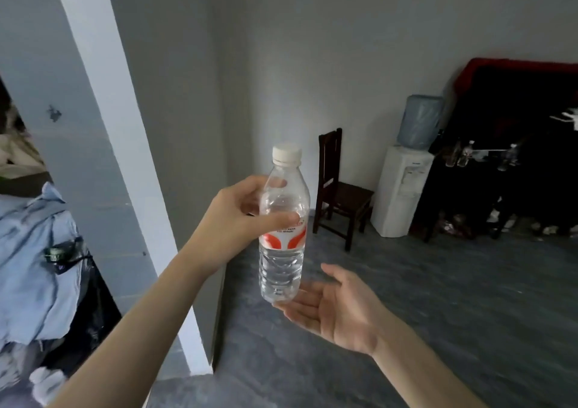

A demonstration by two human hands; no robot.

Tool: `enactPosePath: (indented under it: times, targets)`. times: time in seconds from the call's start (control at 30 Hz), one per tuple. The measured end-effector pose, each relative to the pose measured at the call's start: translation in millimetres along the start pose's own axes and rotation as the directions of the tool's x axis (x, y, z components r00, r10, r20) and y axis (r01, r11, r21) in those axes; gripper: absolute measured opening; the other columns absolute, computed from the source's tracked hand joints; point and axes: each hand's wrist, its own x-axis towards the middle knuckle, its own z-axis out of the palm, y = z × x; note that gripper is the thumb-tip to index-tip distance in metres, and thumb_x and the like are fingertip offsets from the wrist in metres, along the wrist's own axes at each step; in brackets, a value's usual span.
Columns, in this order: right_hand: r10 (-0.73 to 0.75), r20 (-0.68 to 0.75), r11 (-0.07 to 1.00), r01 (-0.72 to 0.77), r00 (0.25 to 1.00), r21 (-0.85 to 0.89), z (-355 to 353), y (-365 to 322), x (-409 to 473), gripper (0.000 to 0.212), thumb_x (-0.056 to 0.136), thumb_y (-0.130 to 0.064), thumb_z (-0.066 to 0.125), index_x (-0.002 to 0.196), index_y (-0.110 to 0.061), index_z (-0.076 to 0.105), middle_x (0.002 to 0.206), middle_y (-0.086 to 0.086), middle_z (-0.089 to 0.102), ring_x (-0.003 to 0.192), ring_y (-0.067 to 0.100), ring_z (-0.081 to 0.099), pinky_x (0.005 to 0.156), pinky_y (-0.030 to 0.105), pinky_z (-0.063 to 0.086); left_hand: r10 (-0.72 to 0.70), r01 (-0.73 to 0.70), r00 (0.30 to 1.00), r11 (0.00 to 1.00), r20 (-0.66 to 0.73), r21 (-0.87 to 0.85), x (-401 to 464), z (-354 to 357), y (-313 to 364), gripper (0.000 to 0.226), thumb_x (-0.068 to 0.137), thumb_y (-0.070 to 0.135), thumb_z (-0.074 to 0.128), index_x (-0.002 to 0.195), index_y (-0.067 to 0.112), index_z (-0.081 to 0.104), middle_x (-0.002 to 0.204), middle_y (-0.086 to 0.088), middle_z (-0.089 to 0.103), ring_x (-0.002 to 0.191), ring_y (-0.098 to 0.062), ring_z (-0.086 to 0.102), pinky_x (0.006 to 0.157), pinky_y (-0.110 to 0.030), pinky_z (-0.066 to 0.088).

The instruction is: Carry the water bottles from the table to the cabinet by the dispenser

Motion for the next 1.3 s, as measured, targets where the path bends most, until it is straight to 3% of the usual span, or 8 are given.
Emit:
enactPosePath:
  times: [0.2, 0.47, 0.57, 0.83, 0.97, 1.1, 1.2, 1.3]
  targets:
    - [-0.027, -0.017, 1.000, 0.027, 0.999, 0.010, 0, -51, 61, 0.070, 0.102, -0.046, 0.032, 0.137, 0.012, 0.048, 0.135, 0.033, 0.055, 0.127, 0.041, 0.055, 0.101, 0.043, 0.048, -0.001, 0.002, 0.999, 1.000, 0.045, -0.026, 87, -22, -34, 0.065, 0.060, 0.047, 0.087, 0.119, 0.023, 0.071, 0.107, -0.004, 0.078, 0.101, -0.025, 0.076, 0.100, -0.053, 0.056]
    - [-0.063, -0.102, 0.995, 0.070, 0.993, 0.069, -41, -121, 119, 0.065, 0.100, -0.042, 0.039, 0.135, 0.012, 0.050, 0.133, 0.033, 0.057, 0.132, 0.041, 0.051, 0.109, 0.042, 0.041, -0.008, 0.020, 0.989, 0.997, 0.147, -0.078, 204, 5, -88, 0.053, 0.057, 0.046, 0.088, 0.107, 0.037, 0.074, 0.104, -0.005, 0.078, 0.100, -0.030, 0.075, 0.099, -0.056, 0.055]
    - [-0.083, -0.130, 0.993, 0.094, 0.988, 0.078, -68, -156, 142, 0.064, 0.096, -0.039, 0.047, 0.134, 0.013, 0.051, 0.132, 0.033, 0.058, 0.131, 0.041, 0.051, 0.108, 0.042, 0.042, -0.001, 0.018, 0.981, 0.996, 0.194, -0.084, 252, 27, -109, 0.050, 0.056, 0.044, 0.088, 0.104, 0.041, 0.073, 0.103, -0.004, 0.078, 0.099, -0.027, 0.075, 0.098, -0.053, 0.057]
    - [-0.144, -0.174, 0.979, 0.166, 0.974, 0.118, -151, -292, 194, 0.063, 0.094, -0.036, 0.050, 0.135, 0.012, 0.049, 0.132, 0.032, 0.058, 0.128, 0.040, 0.055, 0.100, 0.041, 0.049, 0.055, -0.040, 0.965, 0.997, 0.255, -0.065, 413, 98, -139, 0.060, 0.059, 0.046, 0.085, 0.116, 0.031, 0.071, 0.108, 0.000, 0.077, 0.103, -0.025, 0.074, 0.098, -0.049, 0.057]
    - [-0.176, -0.194, 0.971, 0.203, 0.965, 0.126, -189, -360, 207, 0.064, 0.094, -0.037, 0.050, 0.134, 0.013, 0.050, 0.132, 0.032, 0.058, 0.128, 0.040, 0.055, 0.104, 0.041, 0.046, 0.084, -0.062, 0.957, 0.994, 0.277, -0.088, 485, 136, -149, 0.057, 0.063, 0.032, 0.094, 0.116, 0.030, 0.071, 0.106, 0.003, 0.078, 0.102, -0.020, 0.074, 0.092, -0.037, 0.059]
    - [-0.160, -0.228, 0.971, 0.194, 0.961, 0.139, -223, -405, 226, 0.066, 0.090, -0.036, 0.052, 0.133, 0.014, 0.051, 0.130, 0.032, 0.059, 0.128, 0.040, 0.055, 0.104, 0.040, 0.046, 0.081, -0.056, 0.936, 0.995, 0.343, -0.082, 544, 169, -167, 0.049, 0.069, 0.028, 0.085, 0.116, 0.030, 0.070, 0.103, 0.008, 0.078, 0.097, -0.010, 0.075, 0.079, -0.019, 0.057]
    - [-0.156, -0.258, 0.964, 0.204, 0.953, 0.169, -250, -439, 246, 0.067, 0.085, -0.035, 0.055, 0.130, 0.015, 0.054, 0.130, 0.032, 0.059, 0.131, 0.040, 0.052, 0.107, 0.040, 0.043, 0.088, -0.066, 0.919, 0.995, 0.385, -0.070, 591, 193, -185, 0.056, 0.065, 0.039, 0.083, 0.118, 0.032, 0.068, 0.107, 0.010, 0.077, 0.101, -0.009, 0.074, 0.084, -0.022, 0.057]
    - [-0.168, -0.294, 0.958, 0.226, 0.941, 0.177, -278, -475, 271, 0.068, 0.083, -0.037, 0.056, 0.128, 0.014, 0.058, 0.129, 0.030, 0.061, 0.126, 0.038, 0.057, 0.099, 0.039, 0.050, 0.101, -0.082, 0.898, 0.995, 0.429, -0.062, 643, 216, -207, 0.053, 0.068, 0.035, 0.086, 0.118, 0.037, 0.067, 0.109, 0.013, 0.076, 0.103, -0.007, 0.073, 0.092, -0.029, 0.057]
